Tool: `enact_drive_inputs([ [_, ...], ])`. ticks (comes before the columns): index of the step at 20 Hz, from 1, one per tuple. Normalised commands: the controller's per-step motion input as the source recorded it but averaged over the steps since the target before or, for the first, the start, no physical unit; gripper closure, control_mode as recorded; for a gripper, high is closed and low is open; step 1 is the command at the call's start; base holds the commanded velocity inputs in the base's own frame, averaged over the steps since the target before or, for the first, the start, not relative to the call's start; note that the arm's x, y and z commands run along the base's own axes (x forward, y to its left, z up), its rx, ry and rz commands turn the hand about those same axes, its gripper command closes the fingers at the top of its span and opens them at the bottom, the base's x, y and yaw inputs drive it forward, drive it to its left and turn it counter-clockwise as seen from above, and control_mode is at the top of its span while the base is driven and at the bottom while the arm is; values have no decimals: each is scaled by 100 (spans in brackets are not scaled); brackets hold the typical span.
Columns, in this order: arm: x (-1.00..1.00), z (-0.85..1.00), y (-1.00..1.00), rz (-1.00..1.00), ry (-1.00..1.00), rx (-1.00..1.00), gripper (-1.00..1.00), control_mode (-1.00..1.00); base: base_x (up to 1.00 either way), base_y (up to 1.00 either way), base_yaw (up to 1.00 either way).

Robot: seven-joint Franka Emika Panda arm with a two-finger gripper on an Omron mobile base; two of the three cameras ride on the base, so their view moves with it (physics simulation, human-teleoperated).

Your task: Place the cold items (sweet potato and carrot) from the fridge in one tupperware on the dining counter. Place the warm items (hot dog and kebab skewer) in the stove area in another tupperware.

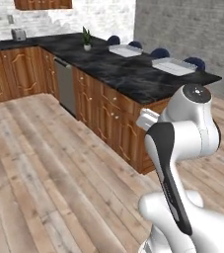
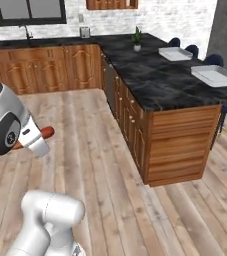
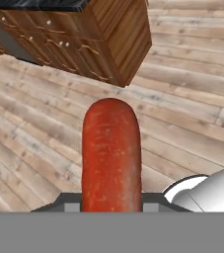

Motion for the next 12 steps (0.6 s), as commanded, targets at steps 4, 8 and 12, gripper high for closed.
enact_drive_inputs([
  [4,0,0,0,0,0,0,100,100,62,-100,0],
  [8,0,0,0,0,0,0,100,100,69,-100,0],
  [12,0,0,0,0,0,0,100,100,78,-100,0],
])
